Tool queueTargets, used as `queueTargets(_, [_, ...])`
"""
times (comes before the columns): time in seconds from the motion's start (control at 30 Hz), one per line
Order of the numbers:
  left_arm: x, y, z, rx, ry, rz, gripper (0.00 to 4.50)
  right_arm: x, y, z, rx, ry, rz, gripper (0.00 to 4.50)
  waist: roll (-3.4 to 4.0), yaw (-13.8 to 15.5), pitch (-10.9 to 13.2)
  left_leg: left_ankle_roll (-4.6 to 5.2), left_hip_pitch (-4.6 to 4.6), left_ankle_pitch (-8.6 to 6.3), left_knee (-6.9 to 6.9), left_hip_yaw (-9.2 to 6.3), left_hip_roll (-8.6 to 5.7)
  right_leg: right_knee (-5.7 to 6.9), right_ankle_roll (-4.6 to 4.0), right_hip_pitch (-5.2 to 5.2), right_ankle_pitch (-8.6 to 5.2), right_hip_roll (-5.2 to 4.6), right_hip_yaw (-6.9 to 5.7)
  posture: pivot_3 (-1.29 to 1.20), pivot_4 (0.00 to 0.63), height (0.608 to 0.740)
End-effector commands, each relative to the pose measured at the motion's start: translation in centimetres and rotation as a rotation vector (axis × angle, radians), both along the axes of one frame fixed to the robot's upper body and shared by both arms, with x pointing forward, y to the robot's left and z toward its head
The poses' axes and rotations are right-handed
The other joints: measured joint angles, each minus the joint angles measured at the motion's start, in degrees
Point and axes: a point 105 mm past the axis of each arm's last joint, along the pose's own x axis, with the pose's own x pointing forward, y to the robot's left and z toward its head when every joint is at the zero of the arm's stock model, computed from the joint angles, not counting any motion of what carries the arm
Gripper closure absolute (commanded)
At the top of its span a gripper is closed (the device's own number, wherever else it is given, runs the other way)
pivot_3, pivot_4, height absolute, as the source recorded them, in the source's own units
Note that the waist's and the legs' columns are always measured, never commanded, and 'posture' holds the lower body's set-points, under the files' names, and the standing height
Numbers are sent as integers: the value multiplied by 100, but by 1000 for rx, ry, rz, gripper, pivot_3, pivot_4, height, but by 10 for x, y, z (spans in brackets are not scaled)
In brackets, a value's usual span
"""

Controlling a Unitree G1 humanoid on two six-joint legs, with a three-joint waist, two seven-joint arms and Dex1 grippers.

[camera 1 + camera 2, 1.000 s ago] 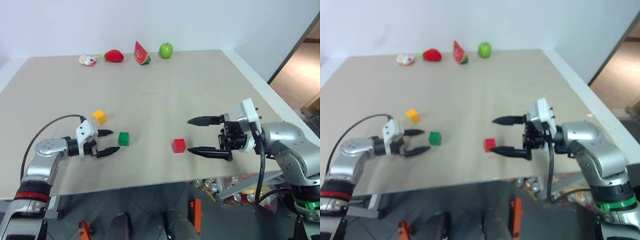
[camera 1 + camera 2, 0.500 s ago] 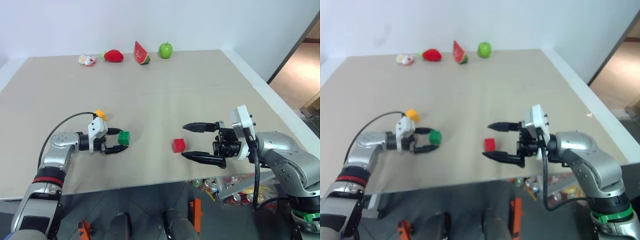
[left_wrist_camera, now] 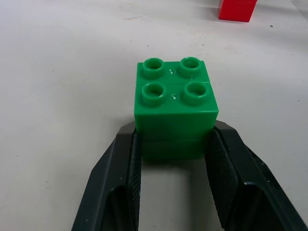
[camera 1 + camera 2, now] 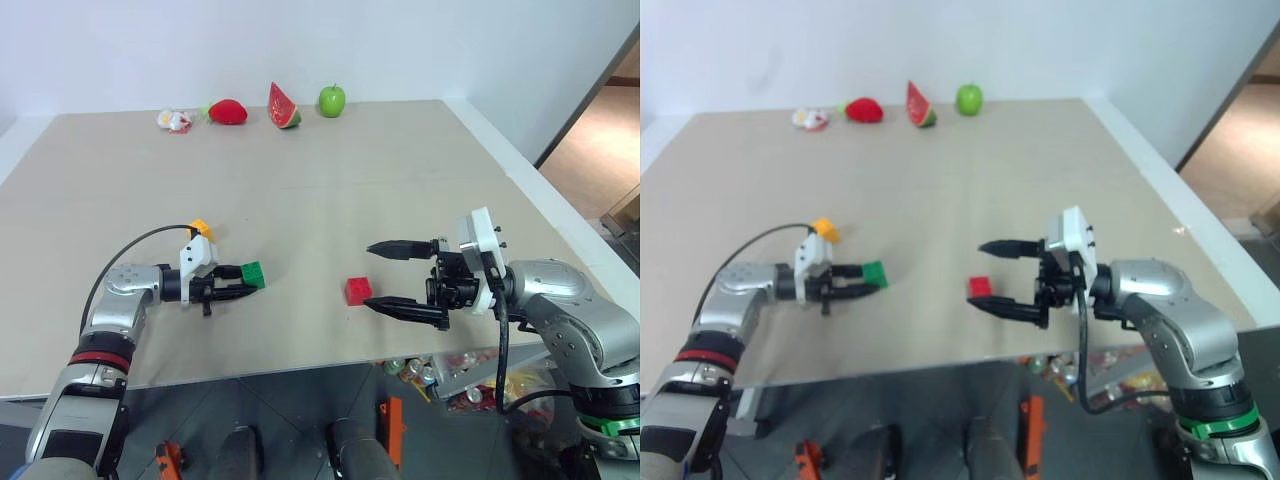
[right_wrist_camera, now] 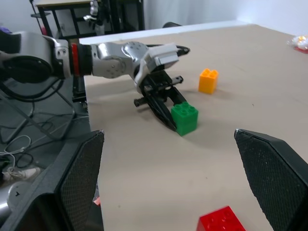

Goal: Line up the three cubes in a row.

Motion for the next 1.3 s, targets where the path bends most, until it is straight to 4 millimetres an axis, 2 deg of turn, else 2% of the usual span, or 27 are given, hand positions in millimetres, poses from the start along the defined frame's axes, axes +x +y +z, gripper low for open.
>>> queueTargets(0.03, [-4, -7, 10, 39, -45, -68, 3204, 4, -14, 4, -23, -35, -42, 0, 0, 1, 0, 0, 0, 0, 0, 0, 0, 0, 0, 0, 0, 0, 0, 0, 150, 740])
queueTargets(0.27, [-24, -55, 15, 31, -65, -274, 3204, 25, -60, 8, -47, -57, -222, 0, 0, 18, 0, 0, -5, 0, 10, -2, -7, 0, 9, 8, -2, -4, 3, 0, 150, 740])
queueTargets(0.43, [-30, -83, 3, 70, -67, -361, 3204, 28, -80, 8, -62, -70, -297, 0, 2, 11, -1, 1, 2, 0, 9, -4, -7, 1, 11, 11, -2, 0, 5, 0, 150, 740])
queueTargets(0.7, [-11, -89, -1, 89, -97, -309, 3204, 27, -79, 8, -51, -76, -314, 0, 2, -2, 0, 13, 6, 8, 20, -12, -15, 2, 15, 19, 10, 1, 9, 0, 150, 740])
queueTargets(0.9, [9, -94, 19, 23, -126, -237, 3204, 29, -77, 8, -46, -80, -316, 0, 1, -3, 0, 27, -3, 17, 49, -15, -32, 1, 26, 24, 23, -11, 14, 0, 150, 740])
queueTargets(1.3, [-6, -87, 12, 20, -45, -286, 3204, 33, -73, 9, -48, -83, -305, 0, 2, -13, 1, 27, -13, 16, 18, -22, -33, 1, 31, 10, 11, -7, 15, 0, 150, 740])
